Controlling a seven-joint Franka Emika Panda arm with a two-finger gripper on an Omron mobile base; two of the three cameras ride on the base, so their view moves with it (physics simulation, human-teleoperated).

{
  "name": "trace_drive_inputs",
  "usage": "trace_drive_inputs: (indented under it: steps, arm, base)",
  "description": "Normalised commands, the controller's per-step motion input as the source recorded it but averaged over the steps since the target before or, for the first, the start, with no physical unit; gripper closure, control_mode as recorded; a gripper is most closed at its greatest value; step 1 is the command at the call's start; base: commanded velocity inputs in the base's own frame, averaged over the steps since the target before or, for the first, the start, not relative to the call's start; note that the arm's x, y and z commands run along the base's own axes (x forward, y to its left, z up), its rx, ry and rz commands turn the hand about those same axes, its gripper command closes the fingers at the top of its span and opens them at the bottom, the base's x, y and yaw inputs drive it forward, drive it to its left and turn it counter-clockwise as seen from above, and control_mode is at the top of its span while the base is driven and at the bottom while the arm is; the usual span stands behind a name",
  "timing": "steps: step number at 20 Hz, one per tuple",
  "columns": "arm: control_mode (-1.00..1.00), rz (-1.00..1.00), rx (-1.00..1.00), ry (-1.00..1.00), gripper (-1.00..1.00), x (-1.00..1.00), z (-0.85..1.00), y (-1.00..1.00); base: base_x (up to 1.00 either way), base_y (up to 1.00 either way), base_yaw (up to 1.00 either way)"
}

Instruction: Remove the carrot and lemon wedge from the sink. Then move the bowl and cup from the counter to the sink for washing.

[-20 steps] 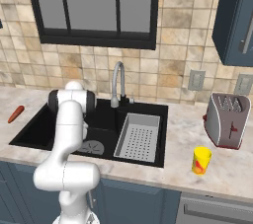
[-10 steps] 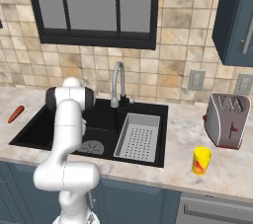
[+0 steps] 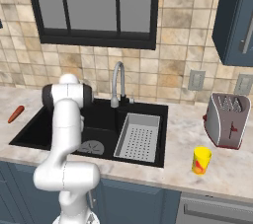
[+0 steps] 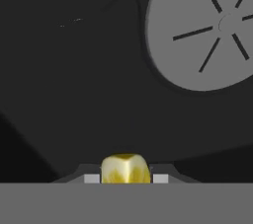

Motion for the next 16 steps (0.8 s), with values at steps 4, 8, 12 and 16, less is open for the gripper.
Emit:
trace_drive_inputs:
  steps: [4,8,12,16]
  arm:
    - [-1.00,0.02,0.00,-0.04,1.00,-0.08,0.33,0.04]
    - [-1.00,0.02,0.00,-0.08,1.00,-0.11,0.31,0.04]
    - [-1.00,0.02,0.00,-0.10,1.00,-0.12,0.31,0.04]
    - [-1.00,0.01,0.00,-0.12,1.00,-0.15,0.28,0.04]
  base:
    - [0.00,0.00,0.00]
    - [0.00,0.00,0.00]
    - [0.00,0.00,0.00]
    - [0.00,0.00,0.00]
